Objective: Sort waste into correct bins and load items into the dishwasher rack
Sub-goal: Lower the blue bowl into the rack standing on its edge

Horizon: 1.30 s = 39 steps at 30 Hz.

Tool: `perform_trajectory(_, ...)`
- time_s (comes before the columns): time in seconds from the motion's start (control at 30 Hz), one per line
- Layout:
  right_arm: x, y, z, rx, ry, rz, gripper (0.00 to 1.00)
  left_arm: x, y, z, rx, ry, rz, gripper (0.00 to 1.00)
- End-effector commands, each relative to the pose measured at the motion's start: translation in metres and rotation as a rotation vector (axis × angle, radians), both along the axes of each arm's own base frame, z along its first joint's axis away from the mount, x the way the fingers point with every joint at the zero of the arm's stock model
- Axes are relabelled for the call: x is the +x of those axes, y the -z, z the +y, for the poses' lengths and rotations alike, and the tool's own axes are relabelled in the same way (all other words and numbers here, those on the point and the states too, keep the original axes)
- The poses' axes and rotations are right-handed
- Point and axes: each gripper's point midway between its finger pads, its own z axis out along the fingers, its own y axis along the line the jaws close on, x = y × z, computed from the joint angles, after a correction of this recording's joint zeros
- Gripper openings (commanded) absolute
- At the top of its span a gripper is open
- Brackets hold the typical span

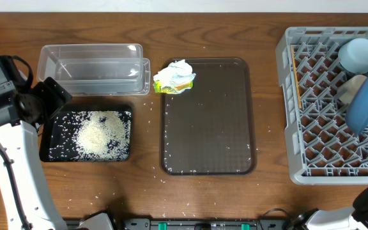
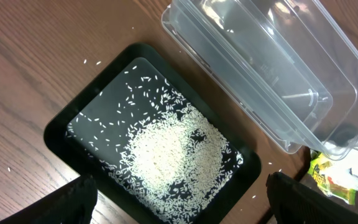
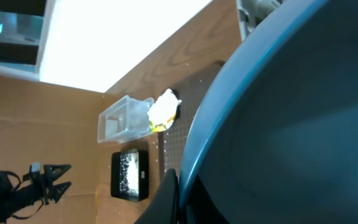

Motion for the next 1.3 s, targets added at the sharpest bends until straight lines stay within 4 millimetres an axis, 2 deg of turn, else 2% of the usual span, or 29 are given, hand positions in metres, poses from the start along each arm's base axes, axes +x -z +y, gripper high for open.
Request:
perform_trajectory(0.0, 0.007, -0.008, 0.007, 0.042, -0.034, -0.105, 0.01, 0.0, -0.004, 0.002, 0.002, -0.017, -0.009, 0.9)
perform_trajectory(0.4, 0.008, 0.043, 0.015, 0.229, -0.02, -0.088, 0.01, 0.0, -0.004, 0.002, 0.002, -0.016, -0.009, 0.9)
perform_trajectory(0.67, 0.008, 0.044, 0.019, 0.282, -0.016, -0.113, 0.01, 0.0, -0.004, 0.002, 0.002, -0.017, -0.009, 0.9)
perform_trajectory(0.93, 0.012, 0.029, 0.024, 0.353, -0.016, -0.167, 0.01, 0.0, -0.004, 0.002, 0.002, -0.017, -0.009, 0.9)
perform_trajectory(1.27, 0.012, 0.043, 0.04, 0.302, -0.073, -0.099, 0.01, 0.0, -0.004, 0.002, 0.002, -0.017, -0.009, 0.9)
